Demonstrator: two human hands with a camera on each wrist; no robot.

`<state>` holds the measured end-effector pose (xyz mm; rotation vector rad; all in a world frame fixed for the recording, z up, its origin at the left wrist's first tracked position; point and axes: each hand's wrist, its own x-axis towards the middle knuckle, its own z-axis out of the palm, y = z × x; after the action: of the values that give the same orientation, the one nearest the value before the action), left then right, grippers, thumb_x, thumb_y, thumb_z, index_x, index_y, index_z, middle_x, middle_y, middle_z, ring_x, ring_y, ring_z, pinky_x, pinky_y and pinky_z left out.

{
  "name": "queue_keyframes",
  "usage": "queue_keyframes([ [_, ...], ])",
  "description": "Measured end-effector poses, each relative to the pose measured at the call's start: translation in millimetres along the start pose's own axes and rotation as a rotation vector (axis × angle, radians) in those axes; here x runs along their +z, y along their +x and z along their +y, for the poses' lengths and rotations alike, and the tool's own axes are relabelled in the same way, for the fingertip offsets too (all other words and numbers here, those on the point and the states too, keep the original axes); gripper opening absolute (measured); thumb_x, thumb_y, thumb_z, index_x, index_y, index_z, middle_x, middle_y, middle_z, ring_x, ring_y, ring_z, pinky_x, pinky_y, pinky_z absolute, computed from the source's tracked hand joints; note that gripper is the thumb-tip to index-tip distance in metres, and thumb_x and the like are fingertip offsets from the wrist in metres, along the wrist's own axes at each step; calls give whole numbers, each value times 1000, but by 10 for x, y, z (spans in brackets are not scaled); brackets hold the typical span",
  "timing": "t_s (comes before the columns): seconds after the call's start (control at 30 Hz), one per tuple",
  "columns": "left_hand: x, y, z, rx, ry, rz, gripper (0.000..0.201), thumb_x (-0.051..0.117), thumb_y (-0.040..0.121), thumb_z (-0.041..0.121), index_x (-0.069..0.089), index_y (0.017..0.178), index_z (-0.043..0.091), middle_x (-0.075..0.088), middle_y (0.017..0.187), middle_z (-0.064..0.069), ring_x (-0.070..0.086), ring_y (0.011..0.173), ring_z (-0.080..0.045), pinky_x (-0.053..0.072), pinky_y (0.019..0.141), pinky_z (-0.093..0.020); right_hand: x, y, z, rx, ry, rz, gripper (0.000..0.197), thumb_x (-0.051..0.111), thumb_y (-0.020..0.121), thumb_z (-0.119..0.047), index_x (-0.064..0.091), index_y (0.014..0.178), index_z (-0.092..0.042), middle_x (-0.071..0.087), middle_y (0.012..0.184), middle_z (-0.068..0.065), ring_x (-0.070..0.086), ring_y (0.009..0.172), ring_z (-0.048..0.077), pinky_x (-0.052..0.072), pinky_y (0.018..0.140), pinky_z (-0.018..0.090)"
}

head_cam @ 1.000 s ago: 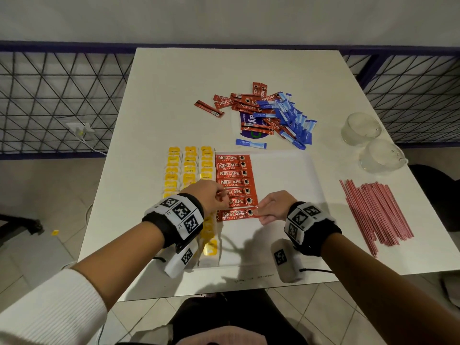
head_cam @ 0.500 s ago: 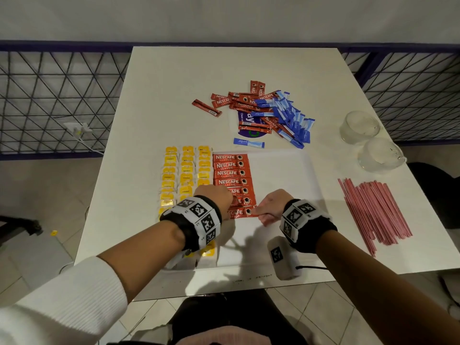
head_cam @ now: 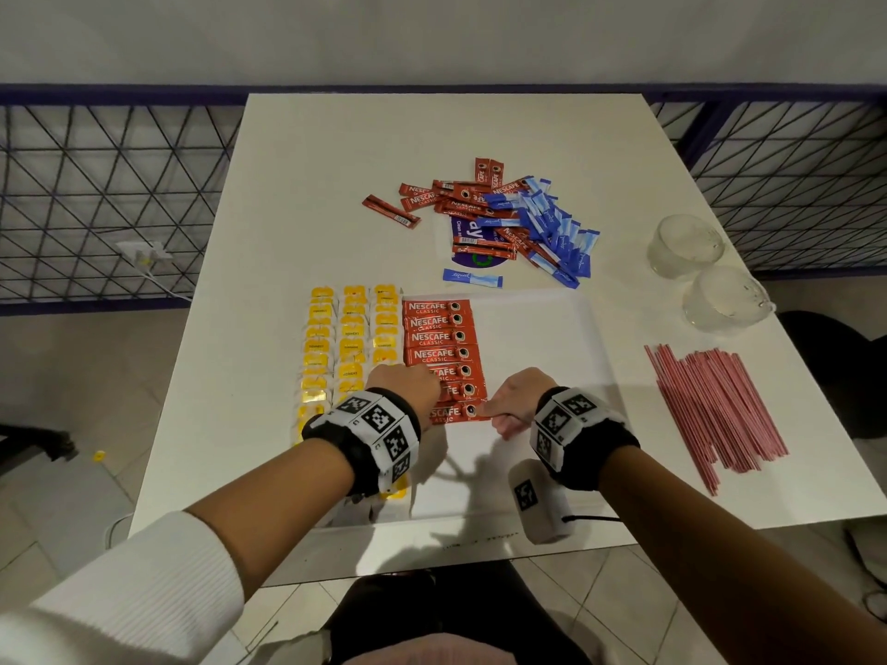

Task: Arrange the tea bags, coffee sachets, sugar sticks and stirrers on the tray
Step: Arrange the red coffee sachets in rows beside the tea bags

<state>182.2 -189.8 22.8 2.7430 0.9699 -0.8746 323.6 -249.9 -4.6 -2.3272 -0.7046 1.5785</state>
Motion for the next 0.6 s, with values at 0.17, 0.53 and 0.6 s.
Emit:
queue_keyframes([
  [0.17,2,5,-15,-11,-23,2,36,52,93,29,47,125,14,53,125,-5,56,110,-25,46,86,-35,-13,-16,-17,26,61,-106,31,67,84,-11,46,61,-9,45,35,-1,39,35,11,41,50,22],
  [0.53,-320,-90,-233,104,-356,66,41,56,91,29,47,126,11,48,124,-6,51,111,-21,44,92,-30,-207,-474,-276,-457,114,-14,25,76,74,-12,60,92,-18,63,70,4,60,57,15,54,68,29],
  [0.6,-393,-122,-261,143,-422,90,38,57,90,22,49,125,8,50,121,-8,51,109,-22,43,89,-28,-175,-547,-375,-558,90,15,23,74,75,-8,61,86,-23,62,73,1,61,57,16,55,71,33],
])
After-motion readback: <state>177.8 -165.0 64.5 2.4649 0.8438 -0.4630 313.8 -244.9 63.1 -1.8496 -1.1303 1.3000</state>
